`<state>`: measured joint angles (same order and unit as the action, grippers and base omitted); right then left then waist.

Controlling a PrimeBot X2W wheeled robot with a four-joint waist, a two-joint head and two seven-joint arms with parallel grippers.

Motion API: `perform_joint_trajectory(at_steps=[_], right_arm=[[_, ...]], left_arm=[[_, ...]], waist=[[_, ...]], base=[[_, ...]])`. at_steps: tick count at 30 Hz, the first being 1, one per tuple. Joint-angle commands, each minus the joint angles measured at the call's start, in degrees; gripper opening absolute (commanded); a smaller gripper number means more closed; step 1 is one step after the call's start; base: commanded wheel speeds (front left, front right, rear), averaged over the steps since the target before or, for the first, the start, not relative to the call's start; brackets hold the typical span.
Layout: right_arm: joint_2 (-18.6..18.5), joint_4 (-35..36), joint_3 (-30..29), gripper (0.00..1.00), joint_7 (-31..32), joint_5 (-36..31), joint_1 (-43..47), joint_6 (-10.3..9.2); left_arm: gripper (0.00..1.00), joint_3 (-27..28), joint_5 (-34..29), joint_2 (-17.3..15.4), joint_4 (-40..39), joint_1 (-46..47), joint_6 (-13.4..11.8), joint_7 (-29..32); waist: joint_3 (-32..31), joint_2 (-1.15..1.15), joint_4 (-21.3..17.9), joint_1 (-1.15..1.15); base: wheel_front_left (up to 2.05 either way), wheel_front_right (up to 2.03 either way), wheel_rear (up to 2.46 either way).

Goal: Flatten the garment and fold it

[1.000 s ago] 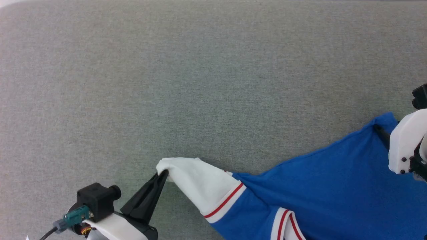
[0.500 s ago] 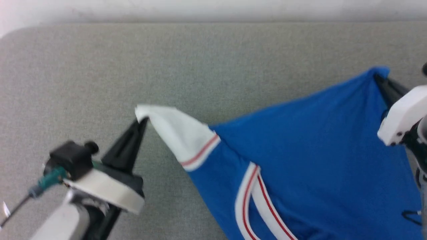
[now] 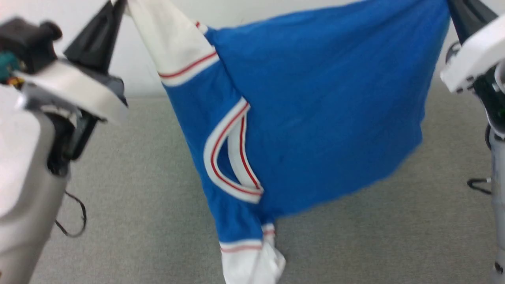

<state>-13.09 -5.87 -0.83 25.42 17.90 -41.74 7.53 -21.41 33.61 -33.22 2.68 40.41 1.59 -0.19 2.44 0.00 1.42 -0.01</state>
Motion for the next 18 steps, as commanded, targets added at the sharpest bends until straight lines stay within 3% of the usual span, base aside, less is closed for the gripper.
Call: perform_joint_trajectory(at_steps=[1,10,18], right_arm=[[0.21,-1.08,0.34,0.0,-0.71,-0.52,-1.59,-0.04],[2.59,-15.19,4.52,0.0,-3.78,-2.36,-12.11,-0.04],[2.74,-21.12,6.2,0.0,-2.88,-2.0,-18.15,-0.04]], left_arm=[[0.0,-0.22,-0.63,0.09,1.23,1.86,0.49,0.32],[0.0,-2.33,-1.22,3.12,15.75,15.88,2.83,3.03],[0.0,-2.9,0.41,3.36,21.02,22.03,4.21,6.03]], waist=[[-5.82,0.0,-3.37,0.01],[-10.31,0.0,-5.27,0.01],[-9.98,0.0,-5.83,0.01]], base=[[0.0,0.0,0.0],[0.0,0.0,0.0],[0.0,0.0,0.0]])
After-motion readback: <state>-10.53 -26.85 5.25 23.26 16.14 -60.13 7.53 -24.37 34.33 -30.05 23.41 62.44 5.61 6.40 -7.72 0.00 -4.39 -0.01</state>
